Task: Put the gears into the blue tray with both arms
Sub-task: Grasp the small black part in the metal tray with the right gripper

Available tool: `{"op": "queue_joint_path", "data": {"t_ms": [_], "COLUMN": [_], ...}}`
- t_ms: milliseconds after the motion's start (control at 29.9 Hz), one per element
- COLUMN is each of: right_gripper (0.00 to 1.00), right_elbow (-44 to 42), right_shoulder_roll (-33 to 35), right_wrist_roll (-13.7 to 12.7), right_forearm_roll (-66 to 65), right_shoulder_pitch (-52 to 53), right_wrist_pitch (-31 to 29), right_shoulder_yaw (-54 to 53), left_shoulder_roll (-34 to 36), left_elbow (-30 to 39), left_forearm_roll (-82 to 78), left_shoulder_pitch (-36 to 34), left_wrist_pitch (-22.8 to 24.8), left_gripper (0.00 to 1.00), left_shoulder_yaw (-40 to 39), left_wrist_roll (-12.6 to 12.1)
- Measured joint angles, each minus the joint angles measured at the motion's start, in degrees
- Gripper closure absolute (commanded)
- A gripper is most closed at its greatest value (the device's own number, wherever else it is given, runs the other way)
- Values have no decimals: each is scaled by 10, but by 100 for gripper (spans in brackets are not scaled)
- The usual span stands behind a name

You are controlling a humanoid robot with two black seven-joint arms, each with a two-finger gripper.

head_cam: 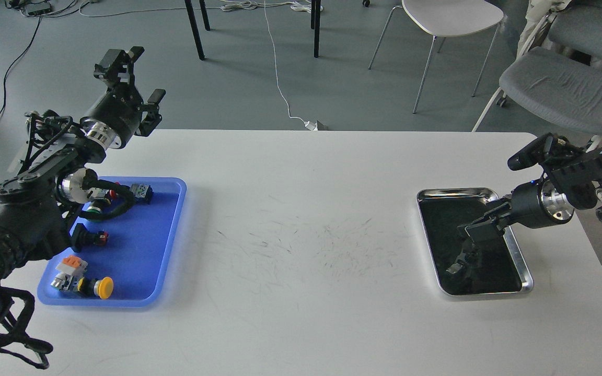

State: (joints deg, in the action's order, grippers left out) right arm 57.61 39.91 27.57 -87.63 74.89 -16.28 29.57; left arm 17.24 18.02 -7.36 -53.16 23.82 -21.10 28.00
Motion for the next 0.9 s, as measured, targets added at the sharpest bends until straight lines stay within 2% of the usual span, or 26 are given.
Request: {"op": "queue_joint_path", "data": {"t_ms": [435, 702, 769, 903], "right_gripper": [6, 16, 22, 23], "right_elbow": [-39, -66, -73, -82], "right_shoulder_roll": [-51, -74, -76, -78], "right_wrist_roll": [4, 4, 4, 4], "right_forearm_roll": [0, 0, 0, 0], "right_shoulder_pitch": [3, -2, -4, -6], "right_wrist_pitch": [0, 0, 0, 0], "right_shoulder_yaw": [41, 68, 70, 72], "left_shoulder_roll": [4, 5, 5, 5], "left_elbow": [0, 0, 0, 0], "left_forearm_roll": [7, 8, 8, 8], "left_shoulder_pitch": [0, 0, 0, 0], "left_wrist_pitch": [3, 3, 4, 4], "left_gripper": [1, 1, 1, 1], "left_shoulder_yaw": [0, 0, 1, 1], "left_wrist_roll": [0, 0, 0, 0]}}
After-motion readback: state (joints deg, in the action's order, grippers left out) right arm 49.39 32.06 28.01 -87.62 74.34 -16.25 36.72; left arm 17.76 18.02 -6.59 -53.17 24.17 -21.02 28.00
